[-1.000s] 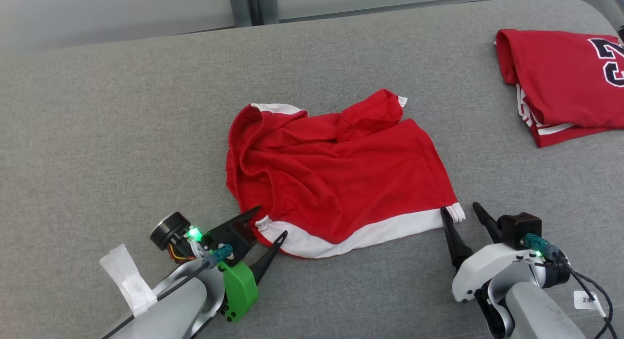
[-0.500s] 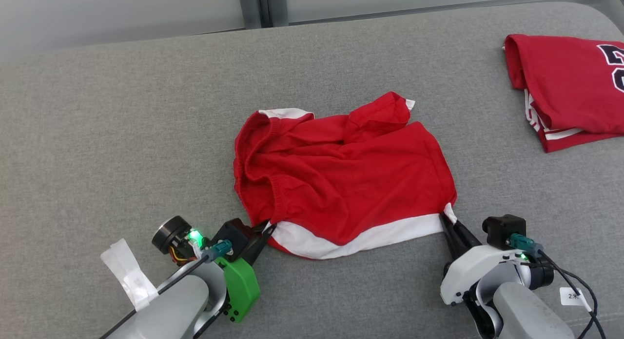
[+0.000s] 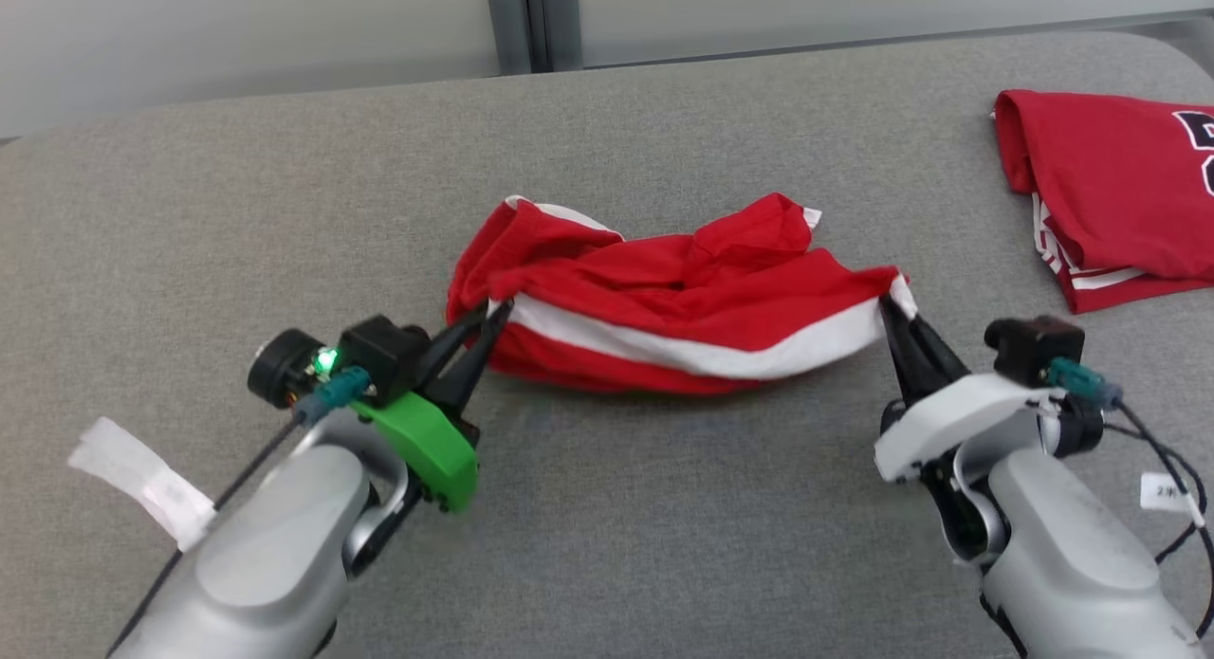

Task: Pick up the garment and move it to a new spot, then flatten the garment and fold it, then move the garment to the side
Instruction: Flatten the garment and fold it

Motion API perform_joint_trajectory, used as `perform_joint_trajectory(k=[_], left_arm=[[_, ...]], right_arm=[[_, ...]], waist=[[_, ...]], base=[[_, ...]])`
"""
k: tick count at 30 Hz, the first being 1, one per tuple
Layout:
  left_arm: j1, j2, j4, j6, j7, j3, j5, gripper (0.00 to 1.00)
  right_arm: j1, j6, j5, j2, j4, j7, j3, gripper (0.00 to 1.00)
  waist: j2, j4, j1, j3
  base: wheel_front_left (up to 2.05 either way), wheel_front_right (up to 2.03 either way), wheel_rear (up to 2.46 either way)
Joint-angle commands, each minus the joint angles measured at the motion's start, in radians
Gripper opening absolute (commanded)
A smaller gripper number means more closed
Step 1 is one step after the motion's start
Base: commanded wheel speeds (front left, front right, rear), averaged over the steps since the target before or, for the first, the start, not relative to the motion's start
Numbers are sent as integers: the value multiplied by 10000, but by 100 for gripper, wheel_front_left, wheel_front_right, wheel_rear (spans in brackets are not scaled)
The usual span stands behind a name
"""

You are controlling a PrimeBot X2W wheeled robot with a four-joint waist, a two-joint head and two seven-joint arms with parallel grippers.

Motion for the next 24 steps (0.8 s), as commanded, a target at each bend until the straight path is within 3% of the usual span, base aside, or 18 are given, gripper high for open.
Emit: perform_joint_trajectory(k=[1, 4, 10, 15, 20, 24], left_arm=[[-397, 83, -147, 39, -27, 198, -152, 0], [-1196, 179, -387, 13, -18, 591, -390, 0], [-3528, -32, -162, -42, 576, 1298, -1575, 0], [-6245, -248, 738, -50, 898, 1812, -2569, 0], [-8638, -559, 1804, -51, 905, 1947, -2968, 0], [-9914, -751, 2242, -52, 637, 1823, -3259, 0]], right_arm=[[-367, -18, 239, -70, -180, 108, 0, 0], [-1422, -18, 497, -343, -567, 560, 138, 0], [-4139, -18, 1524, -237, -471, 1860, -157, 0], [-7116, -15, 2064, -30, 591, 2780, -654, 0], [-9803, -15, 2226, 277, 1935, 2738, -1391, 0], [-11326, -15, 1839, 249, 2757, 2422, -1409, 0]], waist=[[0, 38, 0, 109], [0, 110, 0, 434], [0, 236, 0, 1447], [0, 263, 0, 2376], [0, 129, 0, 3031], [0, 49, 0, 3285]], base=[[0, 0, 0], [0, 0, 0], [0, 0, 0], [0, 0, 0], [0, 0, 0], [0, 0, 0]])
